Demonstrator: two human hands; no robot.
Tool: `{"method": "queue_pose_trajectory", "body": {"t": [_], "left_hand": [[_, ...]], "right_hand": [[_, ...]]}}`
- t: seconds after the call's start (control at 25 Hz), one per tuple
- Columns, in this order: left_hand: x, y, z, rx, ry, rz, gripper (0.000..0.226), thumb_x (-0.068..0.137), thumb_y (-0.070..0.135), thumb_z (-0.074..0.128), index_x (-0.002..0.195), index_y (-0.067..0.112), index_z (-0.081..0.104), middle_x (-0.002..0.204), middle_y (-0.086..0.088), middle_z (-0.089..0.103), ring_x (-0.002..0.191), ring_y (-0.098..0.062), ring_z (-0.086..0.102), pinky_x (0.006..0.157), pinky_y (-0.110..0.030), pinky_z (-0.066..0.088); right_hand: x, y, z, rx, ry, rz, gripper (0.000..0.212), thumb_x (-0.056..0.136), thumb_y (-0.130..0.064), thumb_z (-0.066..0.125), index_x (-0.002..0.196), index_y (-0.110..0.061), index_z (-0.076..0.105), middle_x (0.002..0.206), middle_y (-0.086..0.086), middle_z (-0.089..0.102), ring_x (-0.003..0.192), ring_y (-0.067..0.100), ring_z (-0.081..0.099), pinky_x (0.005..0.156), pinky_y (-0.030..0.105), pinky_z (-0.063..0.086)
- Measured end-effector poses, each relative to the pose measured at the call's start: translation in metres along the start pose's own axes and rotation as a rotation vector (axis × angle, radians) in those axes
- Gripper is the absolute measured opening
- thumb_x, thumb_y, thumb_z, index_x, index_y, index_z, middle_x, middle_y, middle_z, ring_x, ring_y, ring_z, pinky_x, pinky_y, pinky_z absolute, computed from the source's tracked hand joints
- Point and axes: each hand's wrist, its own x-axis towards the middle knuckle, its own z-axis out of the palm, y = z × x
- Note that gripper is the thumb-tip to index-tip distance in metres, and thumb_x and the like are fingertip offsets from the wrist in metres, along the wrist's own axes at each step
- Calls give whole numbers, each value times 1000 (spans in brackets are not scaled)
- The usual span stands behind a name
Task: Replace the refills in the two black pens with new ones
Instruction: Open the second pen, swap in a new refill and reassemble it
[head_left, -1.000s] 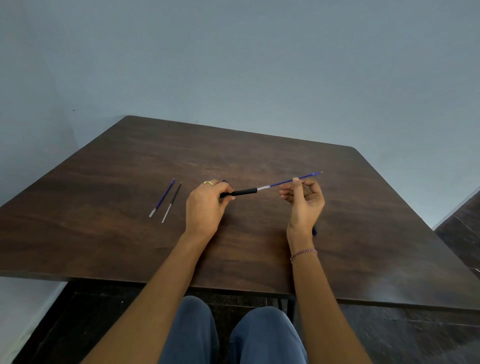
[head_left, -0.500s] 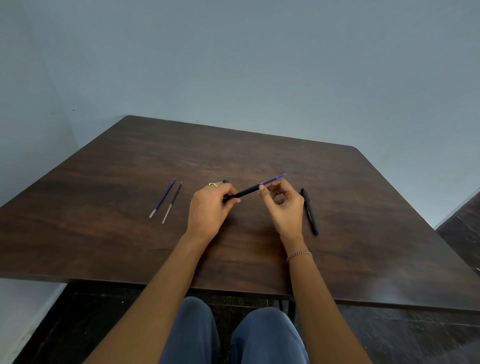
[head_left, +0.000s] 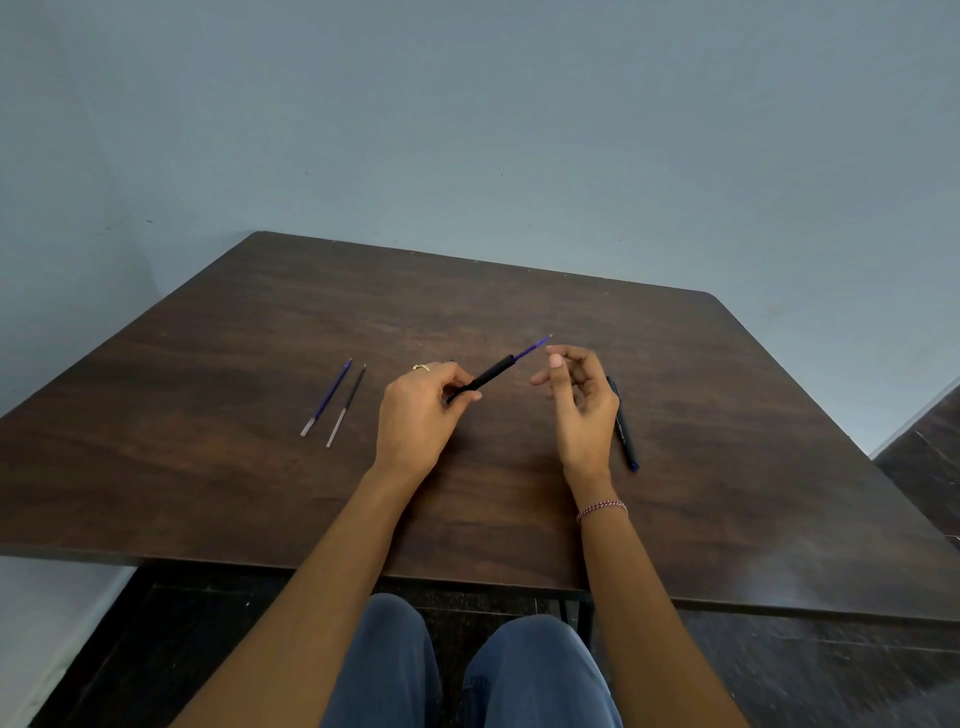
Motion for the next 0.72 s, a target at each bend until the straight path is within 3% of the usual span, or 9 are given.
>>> {"method": "queue_pose_trajectory", "body": {"t": [0.16,0.28,0.4,0.56,0.64,0.72], "left_hand": [[3,-5,1,-123,78,-124,14,74,18,78,86,19,71,82,6,69,73,1,62,66,-9,49],[5,-7,0,-184,156,-204,16,75,16,78,90,17,71,83,8,69,72,6,61,64,-1,43],[8,-10,-4,-201,272,-291,17,78,18,76,94,17,69,84,10,66,73,7,58,63,0,42],[10,-11,-8,-217,377,-356,13,82,14,72,94,12,68,85,7,65,72,4,57,61,3,39],[10,-10,-10,-226,408,-382,13,82,12,71,95,11,67,85,7,63,71,5,56,61,3,38],[11,-10,-9,-234,420,-390,14,81,11,71,95,10,67,84,8,62,70,9,54,61,3,38]], "right_hand": [[-1,-1,1,-27,10,5,28,93,-47,51,99,-23,64,73,-5,67,76,15,64,66,31,50],[-1,-1,2,-46,-11,17,23,93,-44,52,95,-24,64,70,-7,66,73,19,64,67,35,51],[-2,-2,2,-62,-35,12,21,93,-43,53,91,-26,64,68,-10,66,70,19,62,66,32,50],[-4,-1,3,-154,-70,-36,14,94,-36,55,89,-27,64,63,-12,64,59,2,56,56,12,42],[-4,0,8,-237,-100,-51,10,94,-32,57,89,-27,63,65,-10,64,57,1,55,54,11,41],[-3,-2,19,-371,-135,-79,10,93,-34,57,90,-27,63,70,-9,63,62,5,57,56,19,46]]}}
